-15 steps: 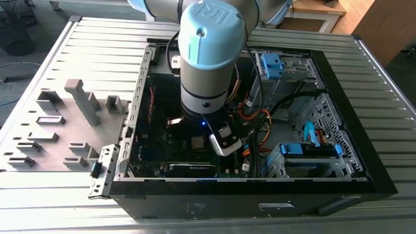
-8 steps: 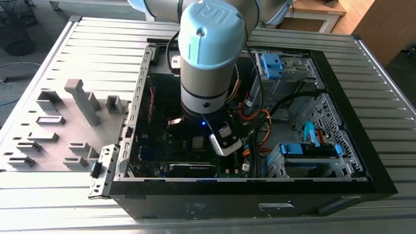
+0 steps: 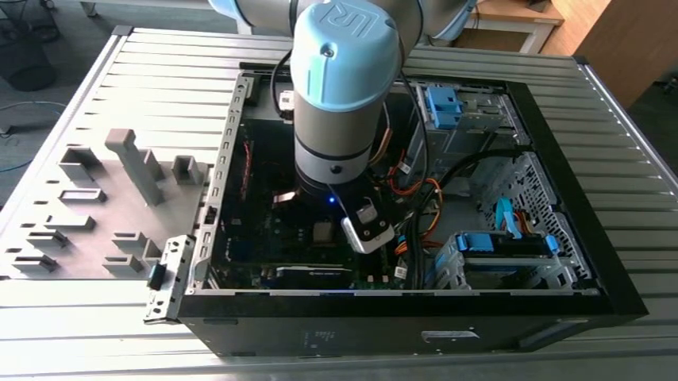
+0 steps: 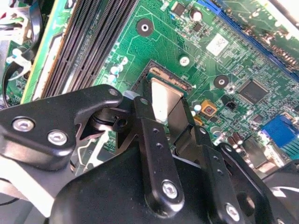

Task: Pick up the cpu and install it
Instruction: 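Place the cpu into insertion slot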

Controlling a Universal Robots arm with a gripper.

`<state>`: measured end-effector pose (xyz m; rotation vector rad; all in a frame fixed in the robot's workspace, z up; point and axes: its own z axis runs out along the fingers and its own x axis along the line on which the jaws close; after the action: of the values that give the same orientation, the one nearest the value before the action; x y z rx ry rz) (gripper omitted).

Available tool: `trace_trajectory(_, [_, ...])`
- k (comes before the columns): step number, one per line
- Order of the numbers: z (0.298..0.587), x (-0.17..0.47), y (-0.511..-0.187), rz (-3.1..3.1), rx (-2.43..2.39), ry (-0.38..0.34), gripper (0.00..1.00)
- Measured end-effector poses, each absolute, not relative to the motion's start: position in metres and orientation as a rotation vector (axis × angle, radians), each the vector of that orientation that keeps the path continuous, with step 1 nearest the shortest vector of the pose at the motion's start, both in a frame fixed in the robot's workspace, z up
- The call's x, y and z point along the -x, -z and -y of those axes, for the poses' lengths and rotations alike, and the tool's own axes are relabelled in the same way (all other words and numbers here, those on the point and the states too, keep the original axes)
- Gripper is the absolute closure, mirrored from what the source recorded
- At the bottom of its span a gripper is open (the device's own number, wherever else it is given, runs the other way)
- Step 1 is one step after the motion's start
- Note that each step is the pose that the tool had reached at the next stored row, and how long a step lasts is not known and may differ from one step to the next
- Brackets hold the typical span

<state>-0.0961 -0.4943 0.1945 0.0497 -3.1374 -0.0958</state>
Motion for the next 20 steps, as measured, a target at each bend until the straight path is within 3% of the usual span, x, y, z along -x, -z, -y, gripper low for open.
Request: trace_trajectory(20, [0.4943, 0.0961, -0.1954, 3.138, -0.027, 0.095, 0.60])
